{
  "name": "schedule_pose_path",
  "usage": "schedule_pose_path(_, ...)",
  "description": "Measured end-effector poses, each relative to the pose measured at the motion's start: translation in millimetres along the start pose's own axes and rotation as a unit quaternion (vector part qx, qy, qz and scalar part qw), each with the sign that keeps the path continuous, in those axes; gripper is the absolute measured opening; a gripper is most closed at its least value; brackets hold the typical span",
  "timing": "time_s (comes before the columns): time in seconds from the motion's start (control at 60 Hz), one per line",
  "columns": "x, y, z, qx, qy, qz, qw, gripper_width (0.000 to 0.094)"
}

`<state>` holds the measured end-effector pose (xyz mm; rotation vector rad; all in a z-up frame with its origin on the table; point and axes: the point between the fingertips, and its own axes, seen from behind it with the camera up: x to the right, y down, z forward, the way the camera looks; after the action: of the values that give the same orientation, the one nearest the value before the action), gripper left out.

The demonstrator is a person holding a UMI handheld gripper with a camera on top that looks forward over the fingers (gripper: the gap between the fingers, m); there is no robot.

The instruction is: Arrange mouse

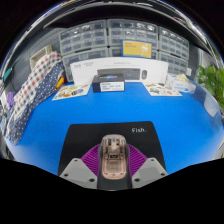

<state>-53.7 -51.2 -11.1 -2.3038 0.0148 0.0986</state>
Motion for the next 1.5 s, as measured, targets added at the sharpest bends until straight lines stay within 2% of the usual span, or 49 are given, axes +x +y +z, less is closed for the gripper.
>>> schedule_pose_path(0.083,1.5,1.0,1.7,0.003,0.005,-0.012,1.0,0.0353)
schedule_pose_path(0.1,1.9,1.1,2.3,0.005,0.007,-0.016,1.0,0.0395)
schedule_pose_path(0.117,2.5,1.1,1.8,0.006,0.01,-0.02,1.0,0.038)
schedule_pose_path(0.267,4.6,-0.3,1.1,0.013,0.032,-0.02,0.999,0.0486)
schedule_pose_path(0.283,5.5,-0.2,0.1,0.011,0.037,-0.017,0.999,0.0574)
schedule_pose_path(0.367,10.6,-2.3,-8.3,0.008,0.058,-0.02,0.998,0.0777)
schedule_pose_path(0.45,-2.8,-17.6,-31.8,0.032,0.059,-0.025,0.997,0.0786)
schedule_pose_path(0.7,-88.4,-48.1,-146.5,0.088,0.006,0.004,0.996,0.0826)
schedule_pose_path(0.933,-139.2,-46.1,-243.6,0.097,-0.019,0.019,0.995,0.083)
schedule_pose_path(1.017,-143.0,-40.6,-265.8,0.093,-0.019,0.024,0.995,0.0833)
schedule_pose_path(1.267,-124.5,-37.2,-304.6,0.123,-0.002,-0.006,0.992,0.0832)
schedule_pose_path(1.5,-102.8,-28.1,-315.1,0.117,0.002,-0.007,0.993,0.0832)
